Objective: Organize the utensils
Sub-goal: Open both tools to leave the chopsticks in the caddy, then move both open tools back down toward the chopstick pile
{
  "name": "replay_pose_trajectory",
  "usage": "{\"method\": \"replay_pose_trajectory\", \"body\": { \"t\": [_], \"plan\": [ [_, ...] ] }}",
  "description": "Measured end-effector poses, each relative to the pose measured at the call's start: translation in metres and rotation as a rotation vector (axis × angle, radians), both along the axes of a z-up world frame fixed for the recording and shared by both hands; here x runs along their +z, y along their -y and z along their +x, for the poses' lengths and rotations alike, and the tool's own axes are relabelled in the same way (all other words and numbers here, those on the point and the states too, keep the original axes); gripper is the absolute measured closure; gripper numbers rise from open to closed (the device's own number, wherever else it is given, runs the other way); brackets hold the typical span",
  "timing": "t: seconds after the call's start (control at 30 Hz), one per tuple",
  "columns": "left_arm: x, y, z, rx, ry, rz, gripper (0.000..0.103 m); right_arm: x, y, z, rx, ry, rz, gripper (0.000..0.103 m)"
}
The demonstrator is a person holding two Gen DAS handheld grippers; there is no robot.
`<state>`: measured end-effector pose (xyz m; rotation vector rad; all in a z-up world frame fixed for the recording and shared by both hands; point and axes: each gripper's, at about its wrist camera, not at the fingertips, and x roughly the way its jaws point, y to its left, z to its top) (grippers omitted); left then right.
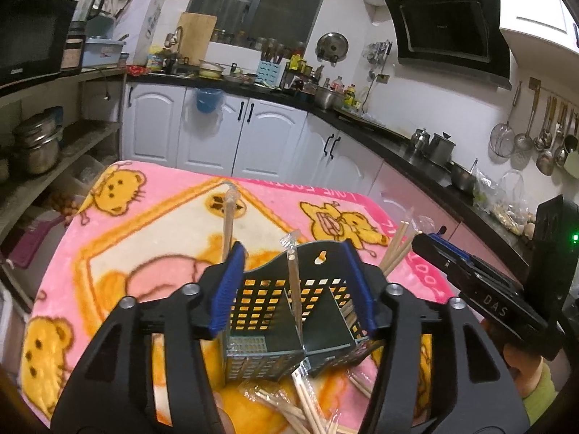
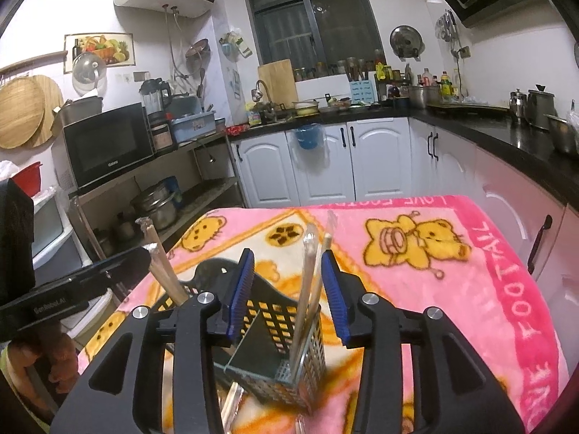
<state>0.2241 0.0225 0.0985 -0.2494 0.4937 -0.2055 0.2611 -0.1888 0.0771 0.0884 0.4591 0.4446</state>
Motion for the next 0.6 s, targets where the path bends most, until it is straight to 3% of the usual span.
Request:
{"method": "replay_pose_trajectory", "body": {
  "t": [0.3, 0.37, 0.6],
  "plan": [
    [0.000, -0.008, -0.012, 0.017, 0.013, -0.011, 0.033, -0.006, 0.006, -0.017, 0.012, -0.020, -0.027, 0.058],
    [-0.001, -0.009, -0.015, 0.018, 0.014, -0.012, 0.022, -0.008, 0.008, -0.022, 0.014, -0.022, -0.032, 0.057],
    [-0.006, -0.011, -0.026, 0.021, 0.009, -0.019, 0.016, -0.014, 0.011, -0.038, 0.026, -0.028, -0.050, 0.054]
  ]
}}
